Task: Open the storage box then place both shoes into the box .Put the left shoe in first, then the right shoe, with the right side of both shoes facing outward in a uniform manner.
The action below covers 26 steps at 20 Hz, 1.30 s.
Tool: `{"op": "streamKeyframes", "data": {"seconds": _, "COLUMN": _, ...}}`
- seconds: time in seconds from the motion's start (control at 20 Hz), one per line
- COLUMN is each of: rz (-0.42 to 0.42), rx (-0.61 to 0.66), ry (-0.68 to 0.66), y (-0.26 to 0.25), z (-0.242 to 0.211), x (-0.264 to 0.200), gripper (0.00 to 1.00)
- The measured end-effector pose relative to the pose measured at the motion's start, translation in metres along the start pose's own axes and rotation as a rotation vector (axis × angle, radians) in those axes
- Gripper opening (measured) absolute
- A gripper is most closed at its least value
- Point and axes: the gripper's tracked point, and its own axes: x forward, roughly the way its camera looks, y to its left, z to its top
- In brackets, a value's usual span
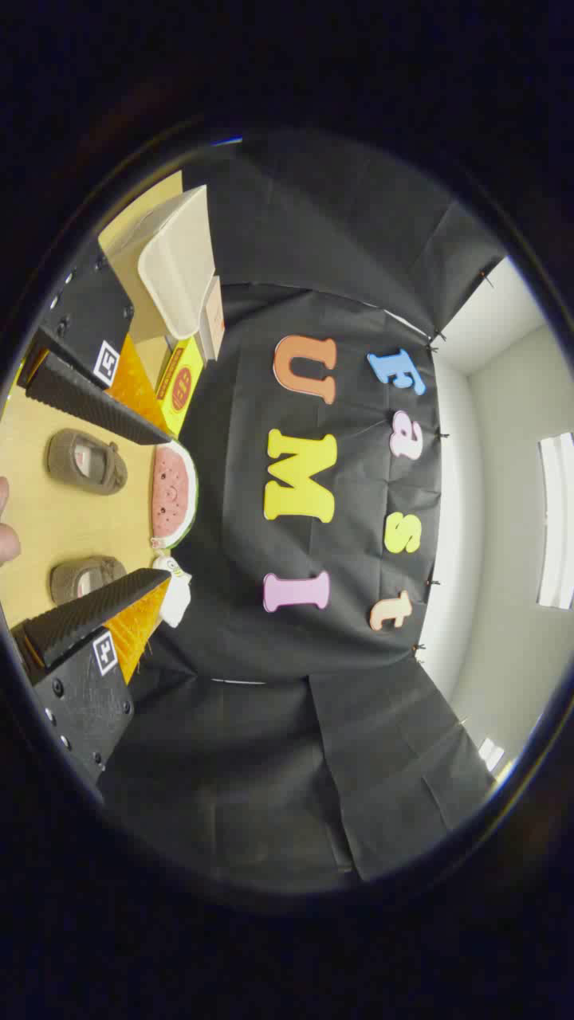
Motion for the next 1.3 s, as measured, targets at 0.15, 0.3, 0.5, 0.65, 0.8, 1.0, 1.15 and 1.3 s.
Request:
{"op": "streamKeyframes", "data": {"seconds": 0.15, "rz": 0.002, "rx": 0.006, "ry": 0.000, "y": 0.001, "z": -0.003, "x": 0.002, "gripper": 0.95}}
{"op": "streamKeyframes", "data": {"seconds": 0.3, "rz": 0.005, "rx": 0.022, "ry": 0.008, "y": 0.002, "z": -0.008, "x": 0.006, "gripper": 0.95}}
{"op": "streamKeyframes", "data": {"seconds": 0.5, "rz": 0.012, "rx": 0.027, "ry": 0.021, "y": 0.005, "z": -0.014, "x": 0.007, "gripper": 0.95}}
{"op": "streamKeyframes", "data": {"seconds": 0.65, "rz": 0.007, "rx": 0.010, "ry": 0.014, "y": 0.006, "z": -0.014, "x": 0.009, "gripper": 0.95}}
{"op": "streamKeyframes", "data": {"seconds": 0.8, "rz": 0.009, "rx": 0.009, "ry": 0.019, "y": 0.007, "z": -0.017, "x": 0.011, "gripper": 0.95}}
{"op": "streamKeyframes", "data": {"seconds": 1.0, "rz": 0.013, "rx": 0.016, "ry": 0.029, "y": 0.009, "z": -0.021, "x": 0.015, "gripper": 0.95}}
{"op": "streamKeyframes", "data": {"seconds": 1.15, "rz": 0.023, "rx": 0.016, "ry": 0.038, "y": 0.016, "z": -0.022, "x": 0.021, "gripper": 0.95}}
{"op": "streamKeyframes", "data": {"seconds": 1.3, "rz": 0.056, "rx": 0.021, "ry": 0.050, "y": 0.030, "z": -0.026, "x": 0.025, "gripper": 0.95}}
